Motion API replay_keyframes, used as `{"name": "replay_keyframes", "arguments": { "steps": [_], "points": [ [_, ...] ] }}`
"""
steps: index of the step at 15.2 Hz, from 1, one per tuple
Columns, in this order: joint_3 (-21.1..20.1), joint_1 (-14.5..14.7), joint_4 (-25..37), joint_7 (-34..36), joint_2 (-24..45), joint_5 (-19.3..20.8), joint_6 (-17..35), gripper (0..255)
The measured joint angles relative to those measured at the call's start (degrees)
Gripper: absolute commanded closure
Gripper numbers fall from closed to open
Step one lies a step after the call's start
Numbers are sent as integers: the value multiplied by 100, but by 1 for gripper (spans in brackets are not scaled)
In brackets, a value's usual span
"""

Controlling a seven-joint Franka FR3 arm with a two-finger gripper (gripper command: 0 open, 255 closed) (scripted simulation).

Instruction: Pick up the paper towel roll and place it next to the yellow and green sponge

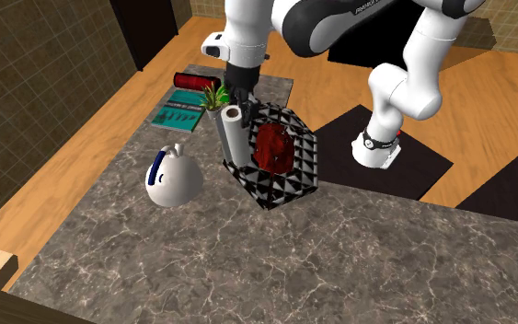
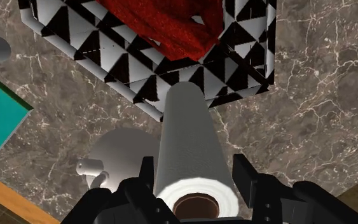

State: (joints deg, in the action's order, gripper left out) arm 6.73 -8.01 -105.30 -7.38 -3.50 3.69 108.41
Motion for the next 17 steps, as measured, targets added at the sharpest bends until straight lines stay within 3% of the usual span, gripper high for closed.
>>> {"name": "replay_keyframes", "arguments": {
  "steps": [8, 17],
  "points": [
    [535, -436, -171, -983, -499, 16, -270, 255],
    [1247, -927, 185, -2209, -650, 9, -714, 255]
  ]
}}
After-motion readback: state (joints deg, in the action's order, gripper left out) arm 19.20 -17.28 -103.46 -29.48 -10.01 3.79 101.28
